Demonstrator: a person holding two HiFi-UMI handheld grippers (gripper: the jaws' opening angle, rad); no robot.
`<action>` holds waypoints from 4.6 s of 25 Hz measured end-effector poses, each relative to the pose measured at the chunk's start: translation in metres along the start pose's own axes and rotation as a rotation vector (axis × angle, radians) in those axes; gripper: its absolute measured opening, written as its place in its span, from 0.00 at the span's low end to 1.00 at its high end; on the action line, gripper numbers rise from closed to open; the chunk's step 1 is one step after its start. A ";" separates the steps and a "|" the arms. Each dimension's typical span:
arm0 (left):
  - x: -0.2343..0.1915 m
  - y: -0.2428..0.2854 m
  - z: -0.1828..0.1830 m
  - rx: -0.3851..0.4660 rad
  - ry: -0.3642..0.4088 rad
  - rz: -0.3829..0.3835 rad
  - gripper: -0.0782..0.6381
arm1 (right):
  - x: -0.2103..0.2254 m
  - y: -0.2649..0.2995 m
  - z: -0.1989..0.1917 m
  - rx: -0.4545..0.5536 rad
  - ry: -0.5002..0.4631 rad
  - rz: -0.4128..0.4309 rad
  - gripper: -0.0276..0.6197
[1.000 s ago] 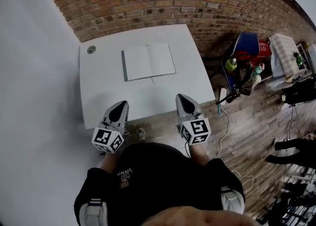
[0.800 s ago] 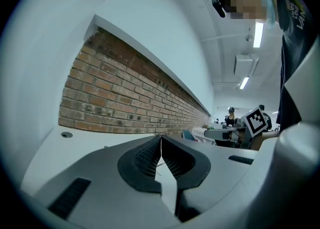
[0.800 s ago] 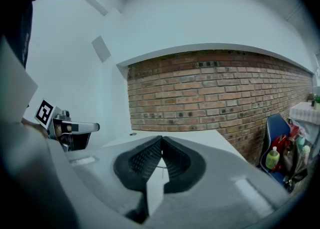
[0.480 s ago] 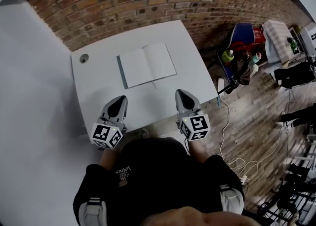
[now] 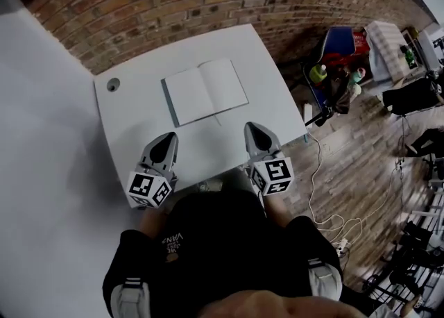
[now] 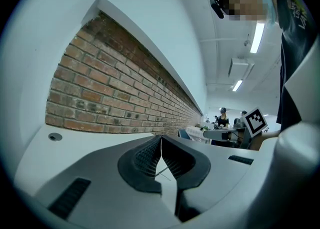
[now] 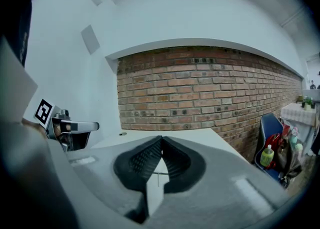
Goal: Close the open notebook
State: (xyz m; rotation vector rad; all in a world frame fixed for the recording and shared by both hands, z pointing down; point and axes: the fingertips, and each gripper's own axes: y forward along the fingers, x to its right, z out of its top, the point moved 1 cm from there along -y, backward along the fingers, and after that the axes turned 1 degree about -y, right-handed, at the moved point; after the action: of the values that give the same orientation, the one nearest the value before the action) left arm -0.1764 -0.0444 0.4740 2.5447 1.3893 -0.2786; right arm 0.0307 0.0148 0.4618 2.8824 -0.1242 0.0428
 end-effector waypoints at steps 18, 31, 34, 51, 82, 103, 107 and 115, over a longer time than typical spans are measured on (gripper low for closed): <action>-0.019 0.045 0.001 -0.003 -0.021 0.146 0.13 | 0.052 0.068 0.003 -0.042 -0.056 0.117 0.04; -0.033 0.076 -0.014 0.016 -0.083 0.303 0.13 | 0.093 0.138 -0.019 -0.128 -0.106 0.216 0.04; -0.036 0.078 -0.019 0.012 -0.099 0.335 0.13 | 0.097 0.150 -0.029 -0.157 -0.120 0.234 0.04; -0.055 0.078 -0.066 -0.085 -0.197 0.454 0.13 | 0.103 0.192 -0.106 -0.352 -0.194 0.293 0.04; -0.104 0.067 -0.143 -0.245 -0.659 0.692 0.13 | 0.108 0.195 -0.154 -0.499 -0.208 0.330 0.04; -0.105 0.078 -0.155 -0.385 -0.611 0.757 0.40 | 0.106 0.196 -0.154 -0.497 -0.208 0.335 0.04; -0.103 0.085 -0.155 -0.425 -0.561 0.751 0.40 | 0.107 0.196 -0.158 -0.499 -0.207 0.333 0.04; -0.100 0.092 -0.156 -0.424 -0.585 0.749 0.38 | 0.107 0.196 -0.156 -0.505 -0.211 0.329 0.04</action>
State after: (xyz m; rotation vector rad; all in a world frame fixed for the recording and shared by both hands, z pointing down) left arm -0.1432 -0.1279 0.6604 2.1671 0.2184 -0.4666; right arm 0.1172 -0.1432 0.6665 2.3290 -0.5612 -0.2027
